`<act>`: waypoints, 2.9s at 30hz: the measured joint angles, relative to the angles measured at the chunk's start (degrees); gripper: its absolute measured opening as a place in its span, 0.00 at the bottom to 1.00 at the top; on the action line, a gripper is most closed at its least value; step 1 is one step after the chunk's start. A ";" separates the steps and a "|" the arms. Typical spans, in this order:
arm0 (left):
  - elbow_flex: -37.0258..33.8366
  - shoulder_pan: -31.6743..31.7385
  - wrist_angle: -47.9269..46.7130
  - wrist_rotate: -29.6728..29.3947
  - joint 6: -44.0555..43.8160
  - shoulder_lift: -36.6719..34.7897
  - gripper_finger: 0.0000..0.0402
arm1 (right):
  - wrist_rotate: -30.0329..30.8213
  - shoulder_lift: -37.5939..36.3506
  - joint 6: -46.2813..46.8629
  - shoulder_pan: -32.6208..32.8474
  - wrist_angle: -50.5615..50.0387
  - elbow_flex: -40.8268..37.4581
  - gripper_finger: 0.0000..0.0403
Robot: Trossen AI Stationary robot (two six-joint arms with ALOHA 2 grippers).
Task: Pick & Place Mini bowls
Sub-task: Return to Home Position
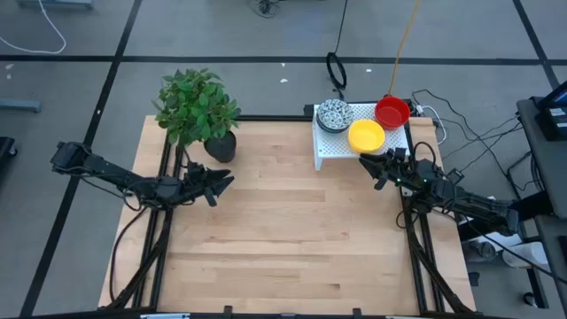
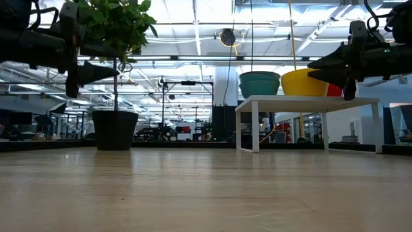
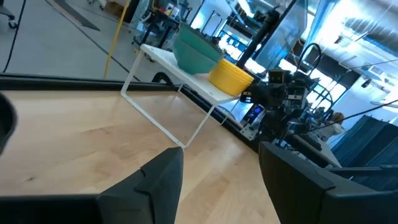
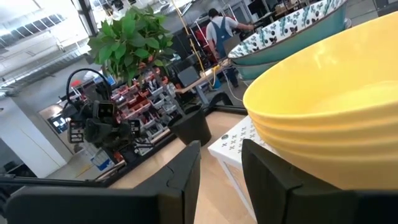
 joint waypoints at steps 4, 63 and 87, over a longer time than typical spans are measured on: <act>-0.02 0.00 -3.03 -0.02 0.00 -7.11 0.53 | -0.02 0.00 0.00 0.00 -0.07 -0.04 0.26; -0.04 0.00 -4.61 -0.31 0.00 -42.49 0.53 | -0.07 -2.71 -0.02 -0.02 -0.07 -0.09 0.26; -0.04 0.00 -4.63 -0.31 -0.03 -42.49 0.53 | -0.08 -2.71 0.00 0.02 -0.07 -0.09 0.26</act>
